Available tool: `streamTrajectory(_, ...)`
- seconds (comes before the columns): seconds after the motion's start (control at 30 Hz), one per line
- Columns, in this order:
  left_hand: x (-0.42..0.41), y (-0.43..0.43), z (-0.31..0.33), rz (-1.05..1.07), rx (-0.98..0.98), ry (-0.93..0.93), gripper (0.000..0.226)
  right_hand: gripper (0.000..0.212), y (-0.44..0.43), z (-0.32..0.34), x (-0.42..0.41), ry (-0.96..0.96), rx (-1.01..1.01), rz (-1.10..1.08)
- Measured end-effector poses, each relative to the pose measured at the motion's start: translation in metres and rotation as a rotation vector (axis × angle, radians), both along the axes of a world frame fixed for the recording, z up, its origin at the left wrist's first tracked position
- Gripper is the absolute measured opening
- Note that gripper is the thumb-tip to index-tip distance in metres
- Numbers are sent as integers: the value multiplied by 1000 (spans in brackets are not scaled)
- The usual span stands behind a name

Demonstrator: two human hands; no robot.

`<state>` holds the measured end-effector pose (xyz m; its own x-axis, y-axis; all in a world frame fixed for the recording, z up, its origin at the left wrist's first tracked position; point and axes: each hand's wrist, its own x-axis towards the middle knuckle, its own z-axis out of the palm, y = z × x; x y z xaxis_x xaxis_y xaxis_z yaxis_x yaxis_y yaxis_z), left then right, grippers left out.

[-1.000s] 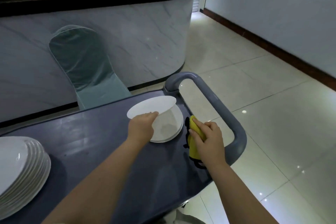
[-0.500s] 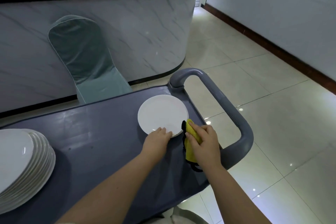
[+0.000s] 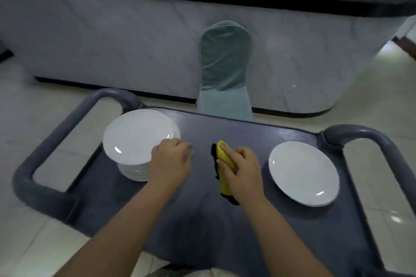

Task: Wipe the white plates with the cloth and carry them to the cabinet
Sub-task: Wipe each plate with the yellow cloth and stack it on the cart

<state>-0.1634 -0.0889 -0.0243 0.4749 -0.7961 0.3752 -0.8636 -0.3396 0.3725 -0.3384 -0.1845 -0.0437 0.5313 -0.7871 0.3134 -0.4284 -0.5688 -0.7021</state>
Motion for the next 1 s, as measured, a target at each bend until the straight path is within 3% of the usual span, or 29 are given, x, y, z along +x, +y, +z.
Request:
streamTrajectory(0.13, 61, 62, -6, 367, -86, 269, 7, 37, 22, -1, 59, 16, -36, 176)
streamTrajectory(0.23, 88, 96, -22, 600, -167, 559, 22, 38, 33, -4, 89, 56, -50, 247)
streamTrajectory(0.33, 110, 105, -34, 729, -116, 772, 41, 39, 39, -6, 106, 103, -74, 284)
streamTrajectory(0.47, 134, 93, -36, 716, 5, 918, 52, 39, 43, -8, 116, 127, -147, 299)
streamTrajectory(0.87, 157, 118, -30, 732, -208, 1080, 28, 42, 40, -11, 119, 133, -347, 312)
streamTrajectory(1.0, 157, 134, -26, 754, -474, 1465, 15, 40, 39, -10, 121, 132, -377, 309)
